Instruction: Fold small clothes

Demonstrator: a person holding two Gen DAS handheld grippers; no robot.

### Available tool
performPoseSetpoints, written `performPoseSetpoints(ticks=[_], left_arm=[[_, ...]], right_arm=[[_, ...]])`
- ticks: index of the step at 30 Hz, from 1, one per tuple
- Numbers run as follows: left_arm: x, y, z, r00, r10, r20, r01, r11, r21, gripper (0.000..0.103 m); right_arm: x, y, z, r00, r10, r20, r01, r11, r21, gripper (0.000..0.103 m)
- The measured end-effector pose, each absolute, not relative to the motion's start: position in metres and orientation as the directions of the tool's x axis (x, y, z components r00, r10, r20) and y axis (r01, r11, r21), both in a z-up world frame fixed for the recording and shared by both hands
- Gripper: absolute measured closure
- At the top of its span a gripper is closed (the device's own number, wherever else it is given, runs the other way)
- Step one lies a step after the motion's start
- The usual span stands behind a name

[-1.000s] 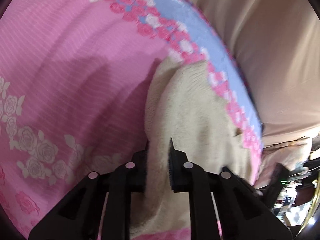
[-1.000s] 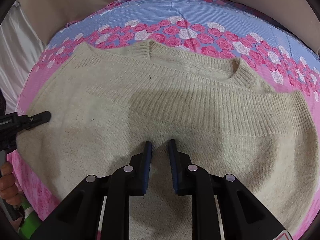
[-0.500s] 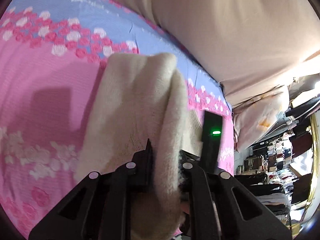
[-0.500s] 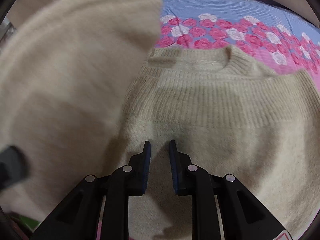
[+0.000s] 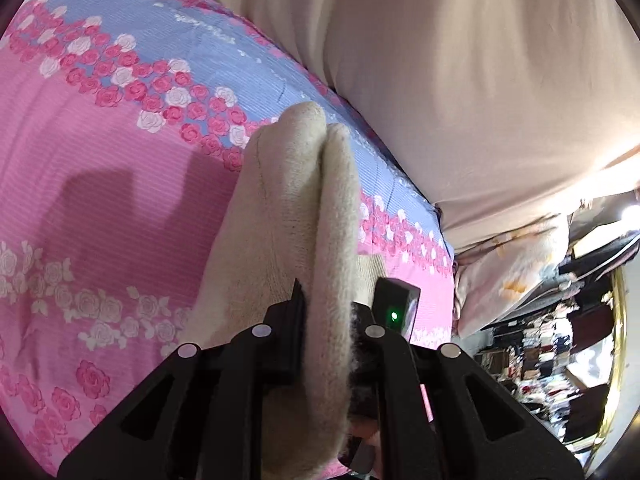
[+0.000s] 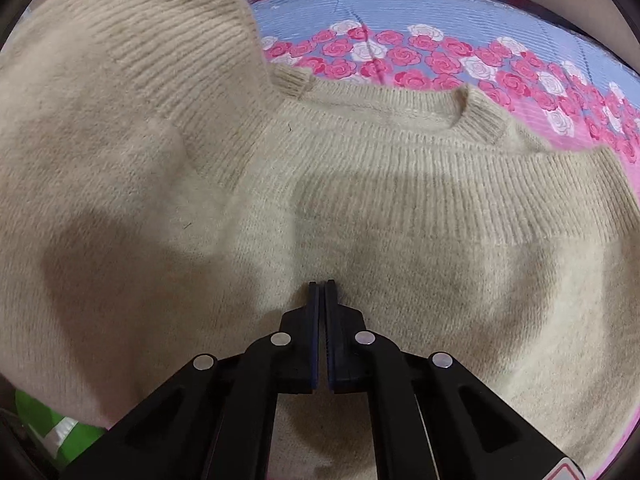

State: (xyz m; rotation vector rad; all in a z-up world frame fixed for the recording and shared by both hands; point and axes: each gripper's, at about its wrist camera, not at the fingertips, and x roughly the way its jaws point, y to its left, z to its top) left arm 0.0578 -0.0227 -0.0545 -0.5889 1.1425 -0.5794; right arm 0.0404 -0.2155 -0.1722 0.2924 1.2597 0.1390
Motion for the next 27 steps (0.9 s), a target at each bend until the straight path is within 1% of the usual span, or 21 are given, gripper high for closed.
performPoseSetpoints(ticks=[3,4,5,10,12,14,15,16,17,18,19,20,21,22,23,24,26,27], left_arm=[[0.056,-0.039,-0.057,0.281,-0.695,-0.661,0.138,0.711,-0.689,0.091],[0.055,-0.046,-0.056,0.271,-0.698,-0.663,0.147,0.71,-0.688,0.091],[0.053,-0.054,-0.055,0.261,-0.702,-0.662,0.162,0.708,-0.687,0.091],[0.046,-0.118,-0.043,0.19,-0.74,-0.645,0.265,0.671,-0.692,0.091],[0.043,-0.153,-0.047,0.147,-0.732,-0.665,0.3,0.673,-0.676,0.09],[0.039,-0.181,-0.061,0.132,-0.706,-0.696,0.329,0.693,-0.641,0.083],[0.036,-0.198,-0.077,0.126,-0.673,-0.729,0.344,0.719,-0.604,0.074],[0.035,-0.208,-0.09,0.113,-0.643,-0.758,0.34,0.742,-0.578,0.067],[0.033,-0.213,-0.102,0.092,-0.622,-0.778,0.316,0.759,-0.569,0.066],[0.03,-0.213,-0.113,0.064,-0.624,-0.779,0.264,0.763,-0.59,0.066],[0.028,-0.21,-0.115,0.05,-0.648,-0.76,0.234,0.748,-0.621,0.063],[0.026,-0.207,-0.112,0.053,-0.664,-0.746,0.234,0.735,-0.637,0.059],[0.023,-0.202,-0.103,0.084,-0.665,-0.742,0.261,0.734,-0.627,0.051],[0.022,-0.197,-0.094,0.122,-0.657,-0.744,0.285,0.741,-0.608,0.04],[0.02,-0.19,-0.084,0.168,-0.647,-0.744,0.31,0.751,-0.583,0.036],[0.019,-0.18,-0.072,0.224,-0.634,-0.74,0.331,0.764,-0.554,0.03],[0.022,-0.163,-0.057,0.295,-0.608,-0.737,0.339,0.788,-0.514,0.027],[0.025,-0.152,-0.051,0.321,-0.594,-0.738,0.334,0.8,-0.498,0.026]], right_arm=[[0.041,-0.232,-0.168,0.317,0.314,-0.895,0.101,0.927,0.361,0.1],[0.036,-0.239,-0.161,0.337,0.32,-0.886,0.121,0.918,0.377,0.1],[0.03,-0.246,-0.154,0.362,0.322,-0.875,0.129,0.912,0.389,0.097],[-0.01,-0.302,-0.128,0.449,0.289,-0.846,0.2,0.89,0.41,0.096],[-0.027,-0.33,-0.129,0.462,0.28,-0.842,0.255,0.867,0.428,0.095],[-0.045,-0.355,-0.136,0.467,0.268,-0.842,0.314,0.841,0.441,0.092],[-0.053,-0.367,-0.142,0.464,0.266,-0.845,0.345,0.824,0.449,0.092],[-0.059,-0.377,-0.147,0.455,0.264,-0.85,0.377,0.808,0.453,0.091],[-0.067,-0.388,-0.151,0.454,0.271,-0.849,0.411,0.781,0.469,0.091],[-0.073,-0.393,-0.152,0.468,0.285,-0.837,0.423,0.759,0.495,0.091],[-0.08,-0.397,-0.151,0.486,0.301,-0.821,0.427,0.738,0.523,0.09],[-0.089,-0.399,-0.149,0.504,0.314,-0.805,0.427,0.719,0.548,0.084],[-0.093,-0.401,-0.145,0.523,0.333,-0.785,0.424,0.697,0.578,0.077],[-0.094,-0.401,-0.143,0.538,0.352,-0.766,0.421,0.675,0.606,0.062],[-0.094,-0.402,-0.14,0.55,0.372,-0.747,0.415,0.654,0.632,0.051],[-0.09,-0.4,-0.137,0.56,0.398,-0.726,0.406,0.632,0.66,0.048],[-0.077,-0.398,-0.138,0.558,0.436,-0.706,0.39,0.613,0.687,0.034],[-0.072,-0.392,-0.137,0.544,0.452,-0.707,0.393,0.607,0.691,0.033]])
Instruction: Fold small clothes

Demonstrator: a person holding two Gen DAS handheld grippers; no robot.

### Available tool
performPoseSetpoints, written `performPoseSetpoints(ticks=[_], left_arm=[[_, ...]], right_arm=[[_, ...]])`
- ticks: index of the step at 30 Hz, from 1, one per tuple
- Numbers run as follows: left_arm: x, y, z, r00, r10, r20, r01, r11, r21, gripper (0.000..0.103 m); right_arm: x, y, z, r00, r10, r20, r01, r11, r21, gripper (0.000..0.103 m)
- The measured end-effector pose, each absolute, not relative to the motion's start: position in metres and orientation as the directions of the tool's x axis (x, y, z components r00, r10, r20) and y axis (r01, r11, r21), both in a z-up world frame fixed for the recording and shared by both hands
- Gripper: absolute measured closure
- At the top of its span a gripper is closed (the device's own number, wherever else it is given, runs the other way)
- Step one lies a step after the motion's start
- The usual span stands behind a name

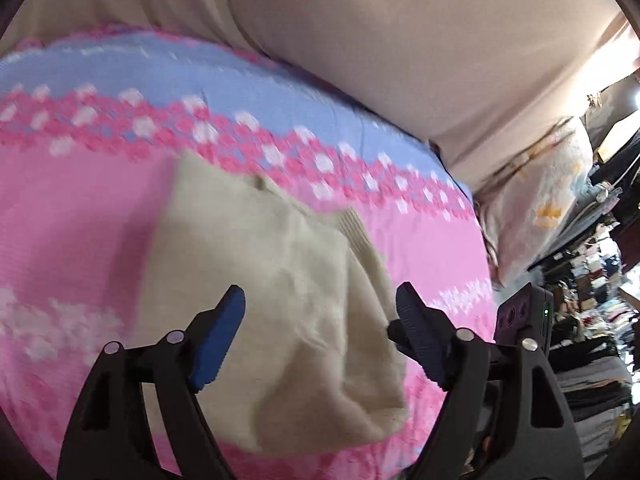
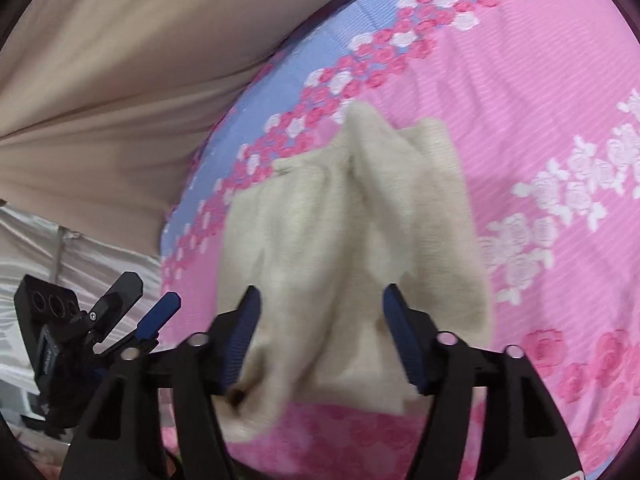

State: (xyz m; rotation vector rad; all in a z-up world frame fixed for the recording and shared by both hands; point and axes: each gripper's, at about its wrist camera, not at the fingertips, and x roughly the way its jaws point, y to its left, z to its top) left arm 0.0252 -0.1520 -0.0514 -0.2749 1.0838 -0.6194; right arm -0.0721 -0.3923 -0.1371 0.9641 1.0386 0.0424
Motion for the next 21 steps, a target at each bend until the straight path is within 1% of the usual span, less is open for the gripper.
performPoseSetpoints(ticks=[1,4,9,10,11,13,14,18,20,21], left_arm=[[0.028,-0.141,-0.049,0.341,-0.58,-0.74,0.322,0.811,-0.488,0.024],[0.033,-0.115,-0.044,0.383,-0.548,-0.744,0.282,0.836,-0.47,0.023],[0.028,-0.078,-0.05,0.418,-0.516,-0.748,0.232,0.856,-0.461,0.023],[0.027,-0.075,-0.052,0.416,-0.516,-0.749,0.223,0.856,-0.466,0.023],[0.027,-0.071,-0.053,0.414,-0.516,-0.75,0.215,0.856,-0.47,0.023],[0.026,-0.066,-0.057,0.41,-0.51,-0.757,0.196,0.859,-0.473,0.023],[0.026,-0.064,-0.058,0.411,-0.513,-0.754,0.189,0.857,-0.479,0.023],[0.025,-0.057,-0.054,0.423,-0.52,-0.742,0.186,0.851,-0.491,0.023],[0.023,-0.057,-0.05,0.431,-0.523,-0.736,0.197,0.85,-0.489,0.022],[0.023,-0.06,-0.049,0.429,-0.524,-0.735,0.203,0.849,-0.487,0.021]], right_arm=[[-0.066,-0.389,-0.137,0.527,0.46,-0.715,0.4,0.608,0.686,0.033],[-0.05,-0.375,-0.134,0.508,0.482,-0.714,0.399,0.603,0.69,0.033],[-0.025,-0.349,-0.148,0.394,0.468,-0.791,0.409,0.682,0.607,0.032],[-0.021,-0.344,-0.148,0.388,0.464,-0.796,0.397,0.696,0.598,0.041],[-0.015,-0.336,-0.145,0.379,0.447,-0.81,0.377,0.725,0.577,0.064],[-0.005,-0.324,-0.133,0.377,0.436,-0.817,0.329,0.762,0.559,0.086],[-0.002,-0.321,-0.125,0.4,0.444,-0.802,0.298,0.764,0.572,0.088],[-0.004,-0.329,-0.06,0.528,0.47,-0.707,0.161,0.763,0.627,0.09],[-0.015,-0.342,-0.044,0.56,0.425,-0.711,0.149,0.793,0.591,0.09],[-0.022,-0.352,-0.047,0.559,0.385,-0.734,0.17,0.814,0.556,0.09]])
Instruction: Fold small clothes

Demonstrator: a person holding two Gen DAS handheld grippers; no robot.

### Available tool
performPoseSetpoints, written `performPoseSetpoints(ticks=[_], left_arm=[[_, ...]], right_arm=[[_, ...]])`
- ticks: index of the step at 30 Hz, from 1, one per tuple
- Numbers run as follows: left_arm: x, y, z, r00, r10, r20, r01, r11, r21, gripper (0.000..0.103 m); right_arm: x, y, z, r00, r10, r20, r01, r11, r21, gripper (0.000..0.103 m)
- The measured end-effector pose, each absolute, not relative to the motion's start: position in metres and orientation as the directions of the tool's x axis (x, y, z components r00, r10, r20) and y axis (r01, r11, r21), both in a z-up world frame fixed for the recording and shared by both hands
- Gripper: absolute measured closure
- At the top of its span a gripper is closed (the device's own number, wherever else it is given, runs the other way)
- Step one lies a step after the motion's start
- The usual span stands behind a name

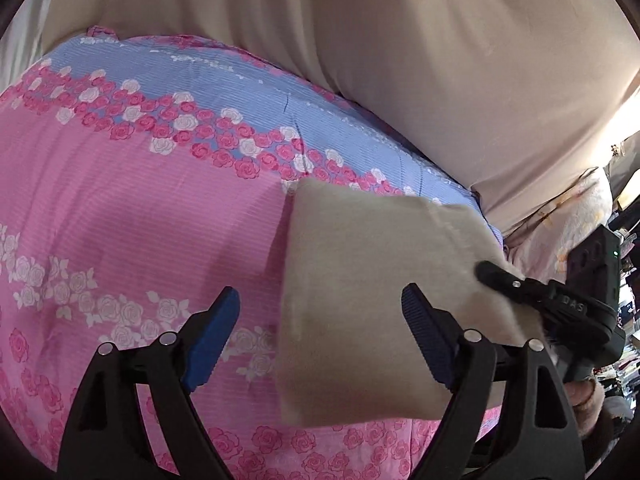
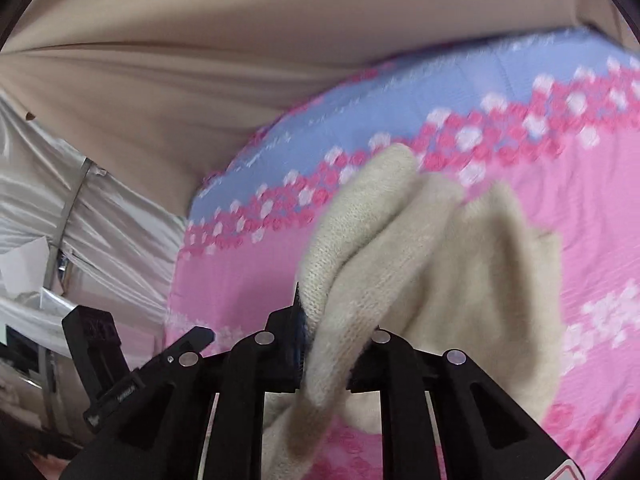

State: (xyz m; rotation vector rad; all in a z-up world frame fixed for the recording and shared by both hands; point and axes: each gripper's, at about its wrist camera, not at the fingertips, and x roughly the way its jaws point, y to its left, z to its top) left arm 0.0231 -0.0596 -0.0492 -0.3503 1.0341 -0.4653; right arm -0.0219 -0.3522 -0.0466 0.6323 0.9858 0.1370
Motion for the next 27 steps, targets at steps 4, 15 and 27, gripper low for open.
performPoseSetpoints(ticks=[4,15,27], left_arm=[[0.021,-0.071,-0.058,0.394,-0.529,-0.752,0.204,0.848,-0.489,0.021],[0.015,-0.106,-0.068,0.331,-0.513,-0.792,0.269,0.856,-0.442,0.021],[0.013,-0.119,-0.07,0.312,-0.514,-0.799,0.293,0.852,-0.433,0.02]], right_arm=[[-0.036,-0.391,-0.139,0.405,0.306,-0.862,0.321,0.835,0.447,0.087],[-0.069,-0.384,-0.109,0.507,0.281,-0.815,0.339,0.804,0.488,0.062],[-0.067,-0.346,-0.138,0.432,0.349,-0.832,0.303,0.812,0.498,0.09]])
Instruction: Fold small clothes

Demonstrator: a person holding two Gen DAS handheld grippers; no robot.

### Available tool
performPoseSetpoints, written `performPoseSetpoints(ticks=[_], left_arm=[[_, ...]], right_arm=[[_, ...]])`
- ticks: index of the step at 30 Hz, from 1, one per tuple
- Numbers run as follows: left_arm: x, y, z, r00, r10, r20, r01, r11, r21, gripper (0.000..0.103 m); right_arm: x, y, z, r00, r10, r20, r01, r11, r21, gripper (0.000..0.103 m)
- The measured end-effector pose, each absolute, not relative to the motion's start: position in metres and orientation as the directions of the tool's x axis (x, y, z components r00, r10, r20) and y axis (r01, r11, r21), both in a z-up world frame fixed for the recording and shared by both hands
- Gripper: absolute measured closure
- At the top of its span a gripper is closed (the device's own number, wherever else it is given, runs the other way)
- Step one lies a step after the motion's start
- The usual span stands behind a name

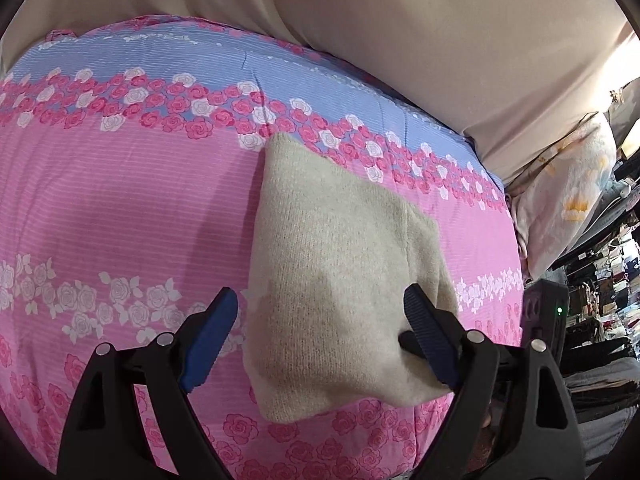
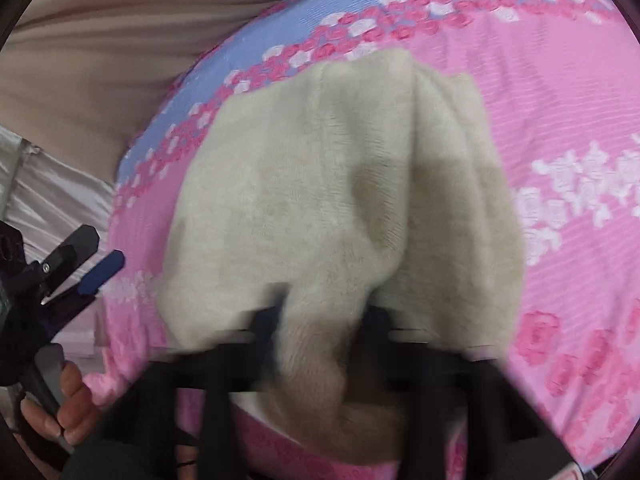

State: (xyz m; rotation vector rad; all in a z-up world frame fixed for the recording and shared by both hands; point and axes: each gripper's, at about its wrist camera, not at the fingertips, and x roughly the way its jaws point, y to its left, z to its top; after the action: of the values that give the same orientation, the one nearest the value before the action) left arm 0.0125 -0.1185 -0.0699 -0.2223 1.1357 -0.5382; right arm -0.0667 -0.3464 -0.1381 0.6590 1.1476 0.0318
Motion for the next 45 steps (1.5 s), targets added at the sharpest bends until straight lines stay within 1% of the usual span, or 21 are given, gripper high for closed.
performPoseSetpoints(ticks=[4,6,8,9,12,14,17,20,24,25,27,28,30,33,37,39,41,42,43,44,45], left_arm=[[0.009,-0.114,-0.062,0.349,-0.509,-0.787,0.306,0.855,-0.418,0.019],[0.009,-0.113,-0.069,0.332,-0.497,-0.802,0.292,0.863,-0.413,0.018],[0.01,-0.112,-0.078,0.308,-0.483,-0.82,0.273,0.87,-0.41,0.018],[0.01,-0.111,-0.083,0.296,-0.475,-0.829,0.263,0.875,-0.408,0.018],[0.01,-0.106,-0.087,0.293,-0.456,-0.84,0.242,0.886,-0.396,0.018],[0.01,-0.102,-0.086,0.309,-0.454,-0.836,0.235,0.888,-0.395,0.018],[0.011,-0.102,-0.089,0.302,-0.453,-0.839,0.226,0.889,-0.399,0.018],[0.01,-0.106,-0.089,0.305,-0.444,-0.843,0.238,0.892,-0.384,0.018],[0.013,-0.089,-0.08,0.335,-0.408,-0.849,0.222,0.91,-0.35,0.018],[0.014,-0.082,-0.079,0.33,-0.419,-0.846,0.228,0.905,-0.359,0.018],[0.011,-0.074,-0.084,0.27,-0.449,-0.852,0.298,0.88,-0.37,0.018],[0.007,-0.073,-0.087,0.238,-0.447,-0.862,0.35,0.868,-0.353,0.018],[-0.01,-0.08,-0.098,0.215,-0.381,-0.899,0.481,0.843,-0.242,0.018],[-0.036,-0.098,-0.116,0.19,-0.35,-0.917,0.631,0.759,-0.159,0.018],[-0.045,-0.128,-0.134,0.19,-0.392,-0.9,0.673,0.72,-0.171,0.017],[-0.044,-0.144,-0.143,0.188,-0.398,-0.898,0.69,0.704,-0.168,0.017],[-0.045,-0.158,-0.149,0.208,-0.4,-0.892,0.71,0.69,-0.144,0.017],[-0.043,-0.161,-0.151,0.216,-0.408,-0.887,0.713,0.687,-0.142,0.02],[-0.039,-0.162,-0.154,0.213,-0.419,-0.883,0.709,0.688,-0.155,0.047],[-0.034,-0.162,-0.157,0.184,-0.426,-0.886,0.705,0.686,-0.183,0.061],[-0.024,-0.158,-0.158,0.141,-0.438,-0.888,0.673,0.7,-0.239,0.068]], right_arm=[[-0.075,-0.361,-0.075,0.571,0.246,-0.783,0.227,0.869,0.439,0.09],[-0.076,-0.371,-0.091,0.524,0.188,-0.831,0.253,0.897,0.362,0.088],[-0.073,-0.375,-0.137,0.407,0.171,-0.897,0.282,0.911,0.302,0.086],[-0.077,-0.377,-0.165,0.353,0.207,-0.912,0.3,0.899,0.32,0.086],[-0.087,-0.386,-0.146,0.433,0.231,-0.871,0.356,0.844,0.4,0.085],[-0.09,-0.388,-0.116,0.499,0.191,-0.845,0.37,0.835,0.407,0.075],[-0.079,-0.378,-0.074,0.573,0.165,-0.803,0.299,0.87,0.392,0.077],[-0.061,-0.355,-0.056,0.565,0.208,-0.799,0.21,0.9,0.383,0.078],[-0.079,-0.291,-0.059,0.476,0.38,-0.793,0.007,0.9,0.435,0.076],[-0.088,-0.274,-0.065,0.435,0.411,-0.801,-0.042,0.898,0.438,0.07],[-0.101,-0.25,-0.082,0.388,0.369,-0.845,-0.077,0.926,0.369,0.068],[-0.104,-0.245,-0.088,0.384,0.318,-0.867,-0.066,0.946,0.318,0.068],[-0.098,-0.25,-0.093,0.398,0.247,-0.883,-0.017,0.965,0.263,0.068],[-0.089,-0.276,-0.097,0.408,0.214,-0.888,0.099,0.956,0.276,0.068],[-0.085,-0.315,-0.107,0.398,0.164,-0.903,0.271,0.919,0.287,0.068],[-0.087,-0.329,-0.117,0.401,0.206,-0.893,0.34,0.871,0.354,0.068],[-0.083,-0.336,-0.13,0.375,0.224,-0.899,0.376,0.85,0.369,0.074],[-0.081,-0.336,-0.135,0.368,0.211,-0.906,0.374,0.858,0.351,0.074],[-0.079,-0.335,-0.136,0.365,0.202,-0.909,0.369,0.865,0.34,0.077],[-0.078,-0.334,-0.135,0.364,0.194,-0.911,0.364,0.871,0.331,0.081],[-0.077,-0.333,-0.133,0.368,0.191,-0.91,0.359,0.873,0.329,0.082]])
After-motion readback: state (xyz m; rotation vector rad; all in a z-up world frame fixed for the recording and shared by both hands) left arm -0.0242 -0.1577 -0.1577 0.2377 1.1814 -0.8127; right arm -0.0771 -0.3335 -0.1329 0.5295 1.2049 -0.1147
